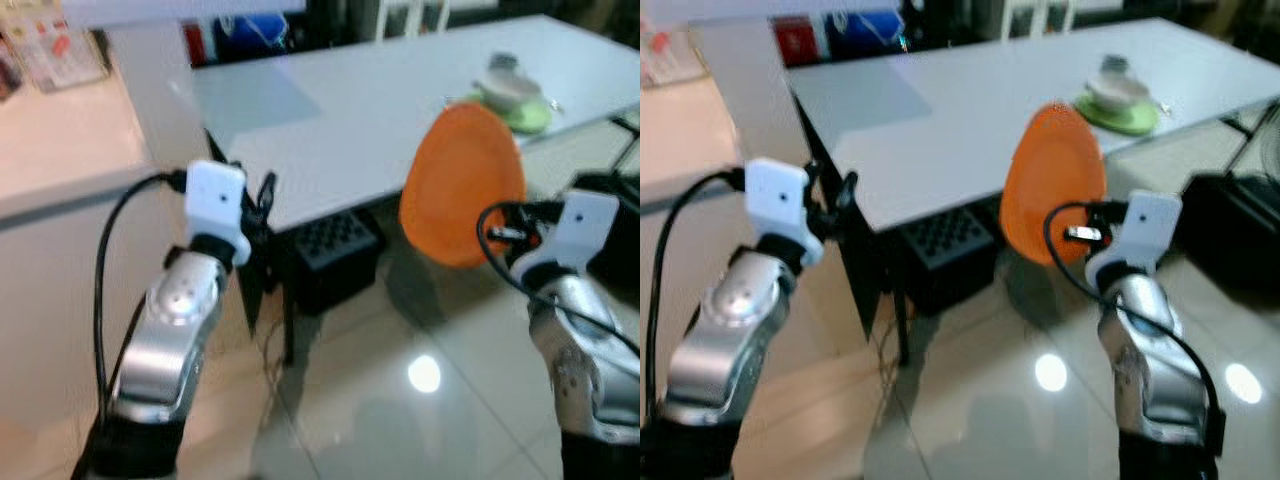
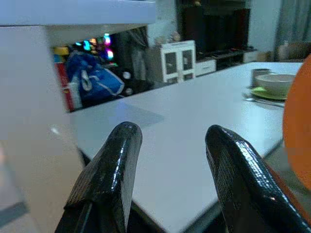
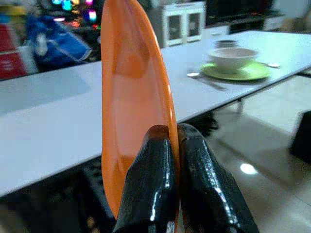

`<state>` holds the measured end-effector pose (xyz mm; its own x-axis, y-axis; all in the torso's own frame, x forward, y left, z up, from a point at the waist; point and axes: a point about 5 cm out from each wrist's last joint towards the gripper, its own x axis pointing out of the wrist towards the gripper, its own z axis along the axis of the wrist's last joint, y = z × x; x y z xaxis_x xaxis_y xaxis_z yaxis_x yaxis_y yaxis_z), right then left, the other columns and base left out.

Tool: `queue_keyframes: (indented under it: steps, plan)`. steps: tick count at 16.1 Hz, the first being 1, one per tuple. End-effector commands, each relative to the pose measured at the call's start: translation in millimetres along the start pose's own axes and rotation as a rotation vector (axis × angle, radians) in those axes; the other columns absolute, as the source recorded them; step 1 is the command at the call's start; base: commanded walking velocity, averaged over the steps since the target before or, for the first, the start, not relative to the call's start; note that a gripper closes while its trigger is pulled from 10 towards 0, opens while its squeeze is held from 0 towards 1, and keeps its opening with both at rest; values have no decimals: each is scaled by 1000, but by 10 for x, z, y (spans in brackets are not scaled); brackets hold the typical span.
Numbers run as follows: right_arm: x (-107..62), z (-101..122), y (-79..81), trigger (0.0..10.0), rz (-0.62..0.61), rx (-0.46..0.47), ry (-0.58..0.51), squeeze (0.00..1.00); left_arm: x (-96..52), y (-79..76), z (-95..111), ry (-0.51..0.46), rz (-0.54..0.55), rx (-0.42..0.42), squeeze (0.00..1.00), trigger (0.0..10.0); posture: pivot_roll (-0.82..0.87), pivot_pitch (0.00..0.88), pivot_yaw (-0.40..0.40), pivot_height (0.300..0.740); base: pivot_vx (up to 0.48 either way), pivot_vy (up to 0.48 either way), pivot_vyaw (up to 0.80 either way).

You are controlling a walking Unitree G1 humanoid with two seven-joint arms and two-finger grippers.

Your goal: Setting the table

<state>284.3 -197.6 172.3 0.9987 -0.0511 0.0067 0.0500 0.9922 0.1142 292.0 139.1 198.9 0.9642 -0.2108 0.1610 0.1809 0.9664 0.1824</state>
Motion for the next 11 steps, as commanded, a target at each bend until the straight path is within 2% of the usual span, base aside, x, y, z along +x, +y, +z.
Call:
queue_keyframes:
  steps: [1,2,8,11]
  plan:
    - [16,116,70,10000,40,3,-55,0,-3,20,-6,4,3,7,0,10000,35,0,-28,740,352,0,0]
    - [17,114,65,10000,36,5,-53,0,-5,18,-10,5,2,7,0,10000,35,0,-28,740,352,0,0]
    - [25,129,31,10000,26,4,-58,0,-15,-25,-21,6,-16,5,0,10000,33,0,-30,740,353,0,-754]
    - [21,145,19,10000,28,7,-67,0,-26,-31,-28,7,-19,4,0,10000,33,0,-30,740,354,0,0]
